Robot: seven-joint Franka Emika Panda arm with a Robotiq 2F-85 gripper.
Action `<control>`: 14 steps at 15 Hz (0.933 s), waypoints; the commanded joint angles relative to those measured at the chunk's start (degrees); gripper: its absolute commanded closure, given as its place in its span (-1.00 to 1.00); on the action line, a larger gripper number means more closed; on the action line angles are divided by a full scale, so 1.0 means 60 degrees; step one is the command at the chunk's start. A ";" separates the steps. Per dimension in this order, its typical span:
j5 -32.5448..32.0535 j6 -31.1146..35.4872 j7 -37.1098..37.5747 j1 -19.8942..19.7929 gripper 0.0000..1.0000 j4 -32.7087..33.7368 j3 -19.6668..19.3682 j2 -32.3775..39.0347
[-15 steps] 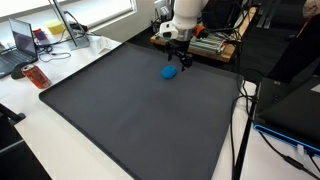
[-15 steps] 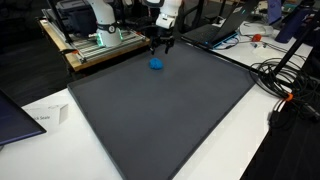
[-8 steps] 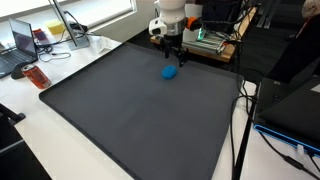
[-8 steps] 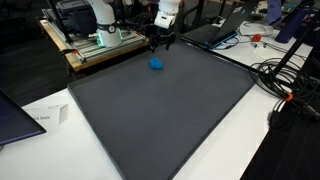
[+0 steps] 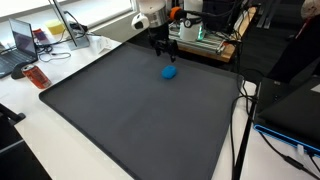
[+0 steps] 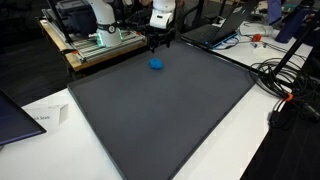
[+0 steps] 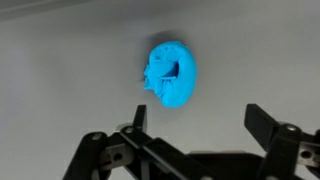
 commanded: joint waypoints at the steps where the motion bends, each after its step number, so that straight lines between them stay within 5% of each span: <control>1: 0.1268 -0.0420 -0.1649 -0.0398 -1.00 0.0321 -0.0190 0.0053; 14: 0.3742 -0.0155 -0.6268 -0.1423 -1.00 0.0120 -0.0427 0.0564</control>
